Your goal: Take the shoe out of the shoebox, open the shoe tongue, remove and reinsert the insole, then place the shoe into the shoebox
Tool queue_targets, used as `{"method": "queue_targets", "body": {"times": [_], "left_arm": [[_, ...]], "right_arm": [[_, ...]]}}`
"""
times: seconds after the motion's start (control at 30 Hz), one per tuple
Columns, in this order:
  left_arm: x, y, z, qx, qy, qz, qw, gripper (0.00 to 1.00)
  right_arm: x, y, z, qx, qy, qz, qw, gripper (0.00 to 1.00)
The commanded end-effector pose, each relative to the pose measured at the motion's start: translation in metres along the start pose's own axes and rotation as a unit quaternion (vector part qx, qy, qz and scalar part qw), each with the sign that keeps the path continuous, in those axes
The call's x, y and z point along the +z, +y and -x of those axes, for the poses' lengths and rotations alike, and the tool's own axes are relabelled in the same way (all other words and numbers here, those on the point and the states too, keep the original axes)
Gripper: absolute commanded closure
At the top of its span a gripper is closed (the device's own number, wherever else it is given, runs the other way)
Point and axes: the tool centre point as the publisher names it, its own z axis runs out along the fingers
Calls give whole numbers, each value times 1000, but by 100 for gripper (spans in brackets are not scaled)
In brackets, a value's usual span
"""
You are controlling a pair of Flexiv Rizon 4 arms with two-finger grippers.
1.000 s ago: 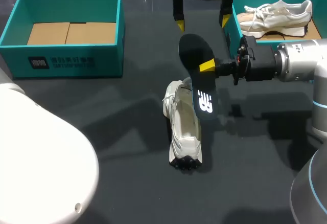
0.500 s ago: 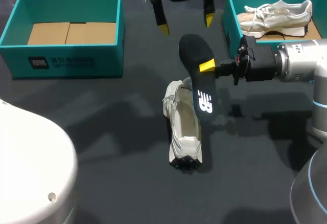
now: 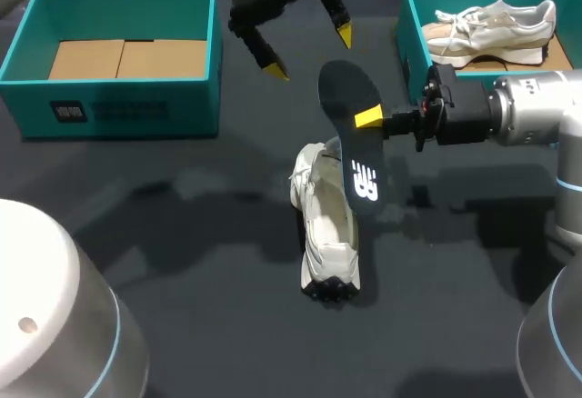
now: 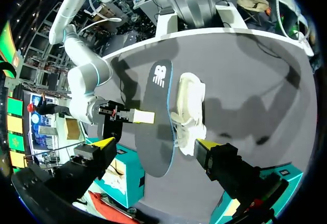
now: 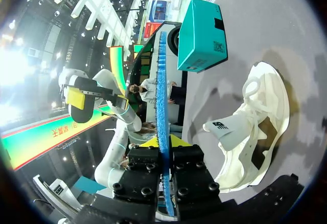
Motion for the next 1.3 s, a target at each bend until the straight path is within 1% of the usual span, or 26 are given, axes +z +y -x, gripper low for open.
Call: {"method": "queue_targets", "body": {"times": [0.03, 0.1, 0.17, 0.23, 0.27, 0.3, 0.63, 0.67, 0.77, 0.83, 0.9, 1.0, 1.03, 1.07, 1.3], "left_arm": [[5, -9, -7, 14, -201, 14, 979, 0], [9, -10, -12, 18, -234, 23, 972, 0], [13, -7, -17, 24, -265, 15, 964, 0], [15, -7, -20, 43, -291, 13, 956, 0], [16, -6, -21, 49, -306, 24, 950, 0], [16, -5, -23, 63, -324, 18, 944, 0], [16, -5, -23, 63, -324, 18, 944, 0], [23, -5, -22, 66, -323, 14, 944, 0], [36, -3, -21, 74, -345, 20, 935, 0], [40, -1, -22, 75, -355, 23, 931, 0], [43, -1, -23, 82, -368, 38, 925, 0], [47, -2, -26, 84, -385, 47, 918, 0], [49, -2, -27, 82, -391, 44, 915, 0], [51, -2, -28, 82, -399, 51, 912, 0], [58, -5, -29, 69, -432, 52, 898, 0]], "right_arm": [[1, 0, 0, 0, -1, 0, 1000, 100], [1, 0, 0, 0, -1, 0, 1000, 100], [1, 0, 0, 0, -1, 0, 1000, 100], [1, 0, 0, 0, -1, 0, 1000, 100], [1, 0, 0, 0, -1, 0, 1000, 100], [1, 0, 0, 0, -1, 0, 1000, 100], [1, 0, 0, 0, -1, 0, 1000, 100], [1, 0, 0, 0, -1, 0, 1000, 100], [1, 0, 0, 0, -1, 0, 1000, 100], [1, 0, 0, 0, -1, 0, 1000, 100], [1, 0, 0, 0, -1, 0, 1000, 100], [1, 0, 0, 0, -1, 0, 1000, 100], [1, 0, 0, 0, -1, 0, 1000, 100], [1, 0, 0, 0, -1, 0, 1000, 100], [9, -5, -2, -2, 0, 7, 1000, 100]]}}
